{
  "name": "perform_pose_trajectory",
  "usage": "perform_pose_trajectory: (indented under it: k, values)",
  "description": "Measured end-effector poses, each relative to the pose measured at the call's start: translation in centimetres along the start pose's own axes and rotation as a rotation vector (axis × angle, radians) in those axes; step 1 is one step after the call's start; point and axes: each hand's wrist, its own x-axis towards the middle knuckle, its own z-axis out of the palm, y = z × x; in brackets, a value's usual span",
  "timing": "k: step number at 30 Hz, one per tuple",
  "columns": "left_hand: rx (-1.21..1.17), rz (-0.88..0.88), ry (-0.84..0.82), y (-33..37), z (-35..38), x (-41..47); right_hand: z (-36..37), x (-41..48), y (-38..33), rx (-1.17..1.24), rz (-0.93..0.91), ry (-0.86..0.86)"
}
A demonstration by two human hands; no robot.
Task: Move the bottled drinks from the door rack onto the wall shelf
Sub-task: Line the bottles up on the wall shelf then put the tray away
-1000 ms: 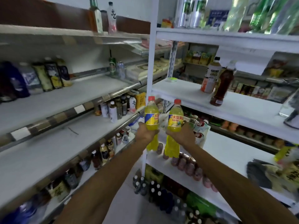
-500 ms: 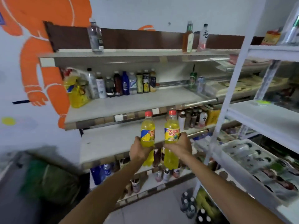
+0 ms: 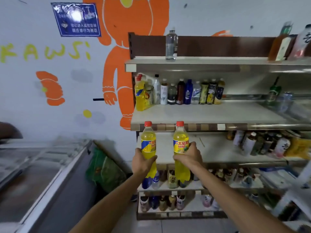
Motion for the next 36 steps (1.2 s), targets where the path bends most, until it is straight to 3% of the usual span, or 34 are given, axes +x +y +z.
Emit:
perform_pose_trajectory:
  k: [15, 26, 29, 36]
  values:
    - [-0.112, 0.070, 0.102, -1.1, -6.3, 16.1, 8.9, 7.9, -12.1, 0.058, -0.032, 0.092]
    - [-0.084, 0.177, 0.209, 4.5, -5.8, 28.4, 11.4, 19.5, -18.3, 0.105, -0.172, 0.101]
    - [0.019, 0.181, 0.190, 5.8, -4.7, 31.2, 11.5, 22.6, -19.4, 0.124, -0.202, 0.101]
    - [0.010, 0.159, 0.124, 6.5, -0.8, 35.8, 11.8, 27.5, -20.2, 0.132, -0.198, 0.127]
